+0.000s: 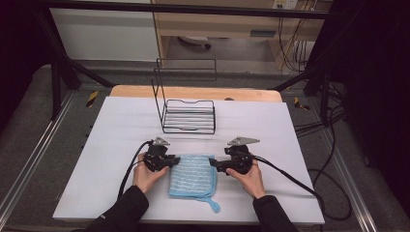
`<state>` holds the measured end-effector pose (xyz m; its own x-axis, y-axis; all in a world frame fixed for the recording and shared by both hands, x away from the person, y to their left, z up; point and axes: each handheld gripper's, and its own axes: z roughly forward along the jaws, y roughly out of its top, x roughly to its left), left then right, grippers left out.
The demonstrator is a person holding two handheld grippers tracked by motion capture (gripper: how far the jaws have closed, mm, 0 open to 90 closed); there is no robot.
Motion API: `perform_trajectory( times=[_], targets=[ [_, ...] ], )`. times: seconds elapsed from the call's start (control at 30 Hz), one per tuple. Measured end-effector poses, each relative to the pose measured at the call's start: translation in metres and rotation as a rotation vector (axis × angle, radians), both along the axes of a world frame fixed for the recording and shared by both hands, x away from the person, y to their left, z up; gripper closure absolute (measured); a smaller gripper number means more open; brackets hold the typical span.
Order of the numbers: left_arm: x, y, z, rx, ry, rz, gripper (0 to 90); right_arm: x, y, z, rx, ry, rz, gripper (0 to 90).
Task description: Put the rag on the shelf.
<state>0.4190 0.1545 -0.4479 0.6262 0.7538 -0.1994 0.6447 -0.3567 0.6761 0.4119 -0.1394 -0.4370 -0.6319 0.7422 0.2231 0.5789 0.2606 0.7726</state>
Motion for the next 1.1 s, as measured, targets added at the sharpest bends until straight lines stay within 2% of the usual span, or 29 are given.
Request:
perform_trajectory(
  times=[0.13,0.27,0.53,0.87,1.1],
  targets=[
    [0.000,0.000,0.000,0.002,-0.006,-0.005,75.9,0.009,0.010,-0.008,-0.012,0.025,-0.008,32.2],
    [-0.001,0.000,-0.001,0.001,-0.010,-0.007,75.9,0.011,0.014,-0.016,-0.027,0.057,0.004,41.3],
    [-0.001,0.001,-0.001,-0.008,-0.012,-0.010,75.9,0.009,0.017,-0.020,0.008,0.102,0.027,61.6],
    [0.001,0.003,-0.002,-0.030,0.003,-0.014,78.5,0.012,0.017,-0.021,0.059,0.183,0.018,75.7],
    [0.001,0.005,-0.001,-0.044,0.004,-0.016,80.5,0.012,0.016,-0.018,0.069,0.193,0.016,79.1]
  ],
)
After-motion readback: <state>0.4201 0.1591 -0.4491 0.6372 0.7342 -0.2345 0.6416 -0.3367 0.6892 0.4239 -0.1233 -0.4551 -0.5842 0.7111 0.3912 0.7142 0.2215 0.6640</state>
